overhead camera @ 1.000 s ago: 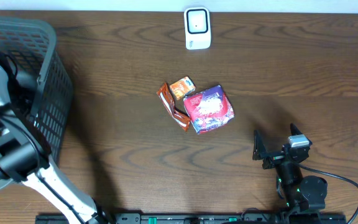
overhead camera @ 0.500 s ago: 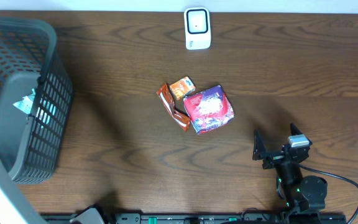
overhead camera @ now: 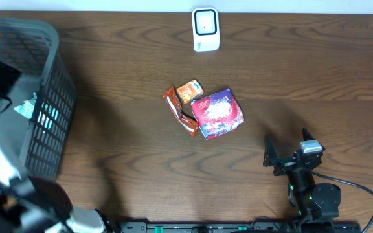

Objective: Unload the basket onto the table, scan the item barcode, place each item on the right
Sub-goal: 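Reach the left gripper into the basket and grasp the mint-green wrapper, then carry the mint-green wrapper and release it onto the pile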

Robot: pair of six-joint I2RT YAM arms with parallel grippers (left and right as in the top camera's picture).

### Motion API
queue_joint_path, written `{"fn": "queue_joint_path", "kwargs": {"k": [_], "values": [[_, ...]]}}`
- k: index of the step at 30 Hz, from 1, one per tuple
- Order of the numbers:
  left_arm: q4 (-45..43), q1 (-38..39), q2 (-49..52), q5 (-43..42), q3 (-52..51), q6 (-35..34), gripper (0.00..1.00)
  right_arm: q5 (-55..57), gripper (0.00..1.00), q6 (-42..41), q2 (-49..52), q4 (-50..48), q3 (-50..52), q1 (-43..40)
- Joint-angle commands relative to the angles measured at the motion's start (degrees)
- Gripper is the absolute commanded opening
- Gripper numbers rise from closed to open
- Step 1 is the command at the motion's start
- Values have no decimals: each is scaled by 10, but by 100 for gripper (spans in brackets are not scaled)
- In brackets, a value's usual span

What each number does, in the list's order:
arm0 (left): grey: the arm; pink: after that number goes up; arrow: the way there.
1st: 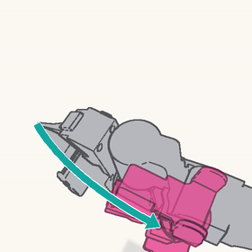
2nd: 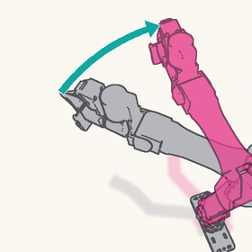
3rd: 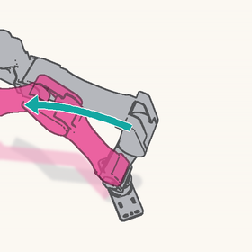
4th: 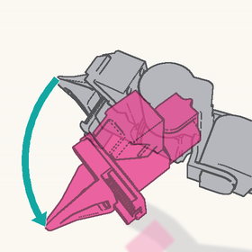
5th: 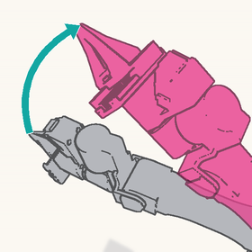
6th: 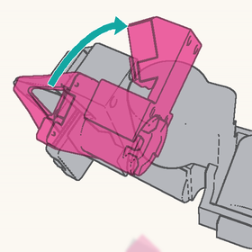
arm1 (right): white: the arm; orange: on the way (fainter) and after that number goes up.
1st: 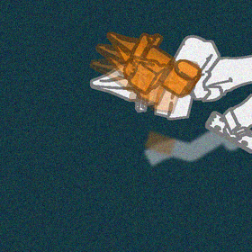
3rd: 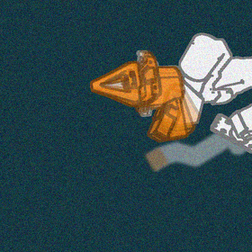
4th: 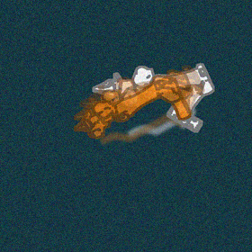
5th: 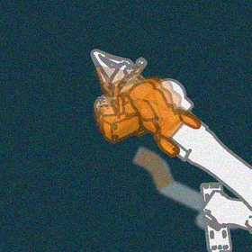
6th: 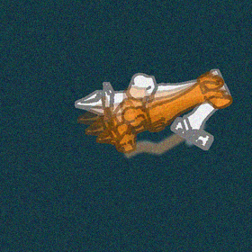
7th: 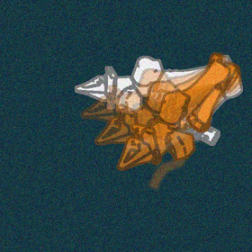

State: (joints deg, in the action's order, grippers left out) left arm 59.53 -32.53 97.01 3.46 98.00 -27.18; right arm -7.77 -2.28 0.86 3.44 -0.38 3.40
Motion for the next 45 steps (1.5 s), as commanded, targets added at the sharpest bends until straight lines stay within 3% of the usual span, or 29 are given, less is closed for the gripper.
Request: {"fn": "queue_joint_path", "kwargs": {"k": [1, 9, 22, 24, 25, 29, 32, 36, 41, 45], "values": [[17, -2, 72, 17, -4, 45, 93, -3, 99, 7, -2, 2, 1, 0], [6, -2, 195, 17, -4, 45, 93, -3, 99, 7, -2, 2, 1, 0], [-41, -2, 285, 14, -4, 47, 92, -3, 99, 7, -2, 2, 1, 0], [-39, -2, 296, 11, -4, 47, 73, -3, 99, 7, -2, 2, 1, 0], [-35, -2, 300, 10, -4, 47, 53, -3, 99, 7, -2, 2, 1, 0], [-7, -2, 300, 11, -2, 91, 8, -3, 99, 7, -2, 2, 1, 0], [30, -6, 285, 17, 18, 106, 7, -3, 99, 7, -2, 2, 1, 0], [90, -13, 239, 17, 75, 73, 7, -3, 99, 7, -2, 2, 1, 0], [120, -17, 135, 15, 156, 54, 7, -3, 99, 7, -2, 2, 1, 0], [97, -17, 28, -2, 178, -64, 7, -3, 99, 7, -2, 2, 1, 0]]}}
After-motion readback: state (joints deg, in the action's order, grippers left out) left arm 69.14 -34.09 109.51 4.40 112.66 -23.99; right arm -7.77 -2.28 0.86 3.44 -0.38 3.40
